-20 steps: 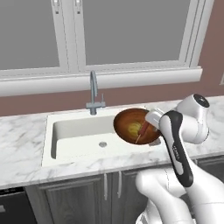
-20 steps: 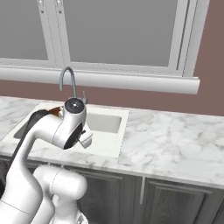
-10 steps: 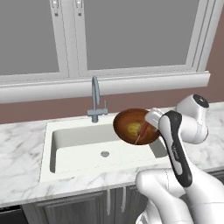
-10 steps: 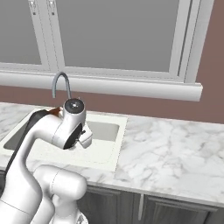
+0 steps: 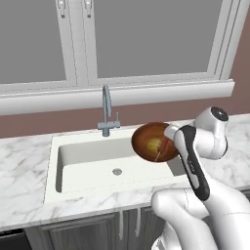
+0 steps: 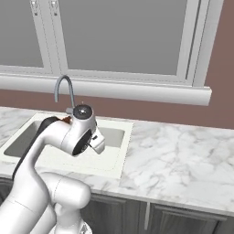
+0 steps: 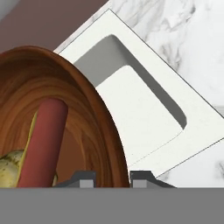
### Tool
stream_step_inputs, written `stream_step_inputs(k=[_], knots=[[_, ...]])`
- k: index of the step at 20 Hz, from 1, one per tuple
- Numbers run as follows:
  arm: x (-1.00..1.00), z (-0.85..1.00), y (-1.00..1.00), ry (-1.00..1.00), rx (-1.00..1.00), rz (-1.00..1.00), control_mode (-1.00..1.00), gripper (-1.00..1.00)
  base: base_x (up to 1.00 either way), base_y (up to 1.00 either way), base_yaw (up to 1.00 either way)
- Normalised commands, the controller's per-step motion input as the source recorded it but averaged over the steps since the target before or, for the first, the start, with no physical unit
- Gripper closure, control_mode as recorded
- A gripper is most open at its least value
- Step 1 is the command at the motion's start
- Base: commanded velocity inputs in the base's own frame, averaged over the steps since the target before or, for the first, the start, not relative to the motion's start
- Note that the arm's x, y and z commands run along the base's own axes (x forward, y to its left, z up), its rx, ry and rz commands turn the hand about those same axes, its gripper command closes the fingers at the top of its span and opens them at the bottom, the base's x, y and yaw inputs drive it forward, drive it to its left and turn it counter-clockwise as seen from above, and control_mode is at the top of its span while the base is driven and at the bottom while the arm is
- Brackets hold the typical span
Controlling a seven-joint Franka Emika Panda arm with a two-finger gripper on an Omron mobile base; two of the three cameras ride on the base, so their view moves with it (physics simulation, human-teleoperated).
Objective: Dump the squash and hot dog from the bowl so the bowl can be washed. Place the bowl in the sink after clearing the leftovers.
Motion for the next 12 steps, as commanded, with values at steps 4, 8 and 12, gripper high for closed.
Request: stream_step_inputs(k=[4, 8, 12], knots=[[0.65, -0.36, -0.44, 0.00, -0.14, 0.00, -1.00, 1.00, 0.00, 0.00, 0.00], [0.73, -0.39, -0.36, 0.07, -0.10, 0.00, -1.00, 1.00, 0.00, 0.00, 0.00], [0.73, -0.42, -0.49, 0.11, -0.07, 0.00, -1.00, 1.00, 0.00, 0.00, 0.00]])
